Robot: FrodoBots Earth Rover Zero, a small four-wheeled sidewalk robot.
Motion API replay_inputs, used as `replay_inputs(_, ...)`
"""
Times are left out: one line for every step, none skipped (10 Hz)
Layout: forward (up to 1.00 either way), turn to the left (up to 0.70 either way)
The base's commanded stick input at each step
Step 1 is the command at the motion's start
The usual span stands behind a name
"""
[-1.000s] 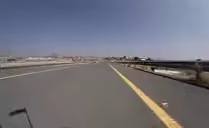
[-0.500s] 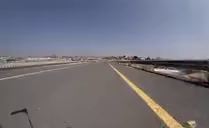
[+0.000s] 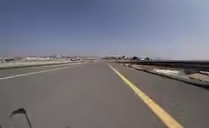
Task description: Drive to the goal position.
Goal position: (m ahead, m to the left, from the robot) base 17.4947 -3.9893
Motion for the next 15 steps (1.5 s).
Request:
replay_inputs(1.0, 0.0)
replay_inputs(1.0, 0.0)
replay_inputs(1.0, 0.0)
replay_inputs(1.0, 0.0)
replay_inputs(1.0, 0.0)
replay_inputs(1.0, 0.0)
replay_inputs(1.0, 0.0)
replay_inputs(1.0, 0.0)
replay_inputs(1.0, 0.0)
replay_inputs(1.0, 0.0)
replay_inputs(1.0, 0.0)
replay_inputs(1.0, 0.0)
replay_inputs(1.0, 0.0)
replay_inputs(1.0, 0.0)
replay_inputs(1.0, 0.0)
